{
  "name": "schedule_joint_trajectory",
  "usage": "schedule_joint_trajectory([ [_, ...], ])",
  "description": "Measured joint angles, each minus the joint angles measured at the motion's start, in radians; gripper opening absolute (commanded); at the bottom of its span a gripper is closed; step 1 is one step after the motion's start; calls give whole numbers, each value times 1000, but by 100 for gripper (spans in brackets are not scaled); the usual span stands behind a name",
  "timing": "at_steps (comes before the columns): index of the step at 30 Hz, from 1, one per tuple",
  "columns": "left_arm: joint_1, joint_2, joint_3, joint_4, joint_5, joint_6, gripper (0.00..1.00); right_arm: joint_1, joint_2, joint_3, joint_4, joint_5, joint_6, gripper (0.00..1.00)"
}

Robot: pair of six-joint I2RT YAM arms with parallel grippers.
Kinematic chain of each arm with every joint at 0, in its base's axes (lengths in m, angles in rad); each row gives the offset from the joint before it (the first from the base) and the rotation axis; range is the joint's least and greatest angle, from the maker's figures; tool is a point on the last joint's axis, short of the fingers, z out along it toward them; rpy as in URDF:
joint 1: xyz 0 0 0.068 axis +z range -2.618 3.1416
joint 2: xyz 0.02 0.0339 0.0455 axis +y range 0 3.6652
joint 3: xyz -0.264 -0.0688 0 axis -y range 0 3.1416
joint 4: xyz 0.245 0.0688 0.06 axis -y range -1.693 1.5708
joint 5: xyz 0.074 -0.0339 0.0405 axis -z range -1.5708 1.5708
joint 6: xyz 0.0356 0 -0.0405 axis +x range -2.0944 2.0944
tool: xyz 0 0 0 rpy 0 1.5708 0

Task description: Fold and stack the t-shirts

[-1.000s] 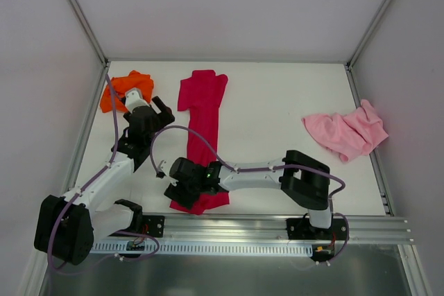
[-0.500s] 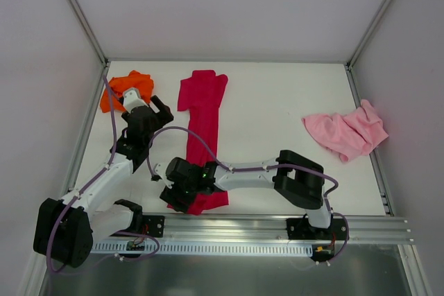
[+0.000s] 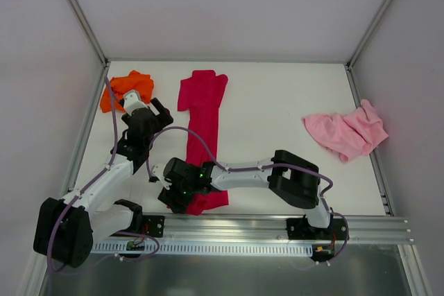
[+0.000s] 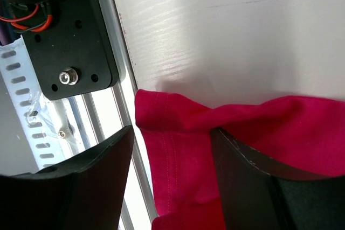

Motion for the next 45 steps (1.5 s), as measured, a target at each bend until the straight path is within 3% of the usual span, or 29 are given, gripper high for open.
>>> schedule_joint_trajectory([
  [6,0,0,-9,1,-1,2,83,0,8,0,7,0,-8,56],
  [9,0,0,-12,1,-2,2,83,0,11,0,10,2,-14,47],
  [15,0,0,-12,2,-2,2,84,-1,14,0,15,21,-24,13],
  [18,0,0,-12,3,-2,2,84,-1,14,0,14,35,-27,1],
  [31,0,21,-12,28,6,3,83,13,-41,-13,-58,180,-44,1],
  [45,-2,38,-12,55,62,4,83,74,-327,-117,-23,498,-56,1],
])
